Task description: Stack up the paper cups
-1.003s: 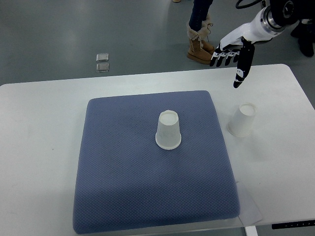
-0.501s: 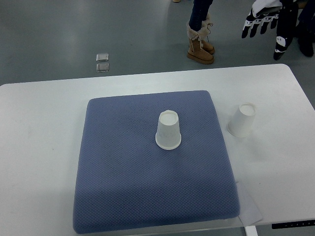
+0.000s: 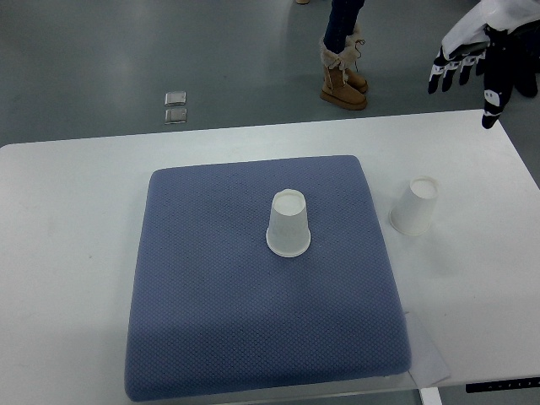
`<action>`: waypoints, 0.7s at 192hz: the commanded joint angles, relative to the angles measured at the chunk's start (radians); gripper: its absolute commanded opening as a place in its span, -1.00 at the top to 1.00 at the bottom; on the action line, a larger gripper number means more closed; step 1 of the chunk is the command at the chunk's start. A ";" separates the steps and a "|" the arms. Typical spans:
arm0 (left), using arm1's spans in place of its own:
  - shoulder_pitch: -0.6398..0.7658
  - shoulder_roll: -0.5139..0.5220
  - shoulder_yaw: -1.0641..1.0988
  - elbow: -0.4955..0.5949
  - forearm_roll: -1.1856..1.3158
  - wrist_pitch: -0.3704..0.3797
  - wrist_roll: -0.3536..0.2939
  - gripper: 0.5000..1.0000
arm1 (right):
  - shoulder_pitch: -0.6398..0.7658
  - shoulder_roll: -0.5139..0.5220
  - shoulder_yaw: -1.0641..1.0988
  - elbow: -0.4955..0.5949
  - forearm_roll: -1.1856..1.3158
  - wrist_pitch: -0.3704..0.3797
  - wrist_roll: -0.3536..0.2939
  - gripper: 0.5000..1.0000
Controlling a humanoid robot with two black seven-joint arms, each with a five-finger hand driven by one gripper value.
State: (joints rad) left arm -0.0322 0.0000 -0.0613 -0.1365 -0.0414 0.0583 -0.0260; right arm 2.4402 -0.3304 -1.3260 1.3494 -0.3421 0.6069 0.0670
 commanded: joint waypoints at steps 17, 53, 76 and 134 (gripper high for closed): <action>0.000 0.000 0.000 0.000 0.000 0.000 0.000 -1.00 | -0.125 0.002 0.005 -0.003 0.002 -0.131 -0.032 -0.67; 0.000 0.000 0.000 0.000 0.000 0.000 0.000 -1.00 | -0.251 0.007 0.011 -0.016 0.008 -0.289 -0.061 -0.67; 0.000 0.000 0.000 0.000 0.000 0.000 0.000 -1.00 | -0.328 0.004 0.044 -0.030 0.011 -0.360 -0.073 -0.67; -0.002 0.000 0.000 0.000 0.000 0.000 0.000 -1.00 | -0.469 0.005 0.114 -0.081 0.060 -0.446 -0.084 -0.67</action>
State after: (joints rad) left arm -0.0322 0.0000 -0.0614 -0.1365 -0.0414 0.0586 -0.0261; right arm 2.0113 -0.3266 -1.2319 1.2867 -0.2987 0.1818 -0.0150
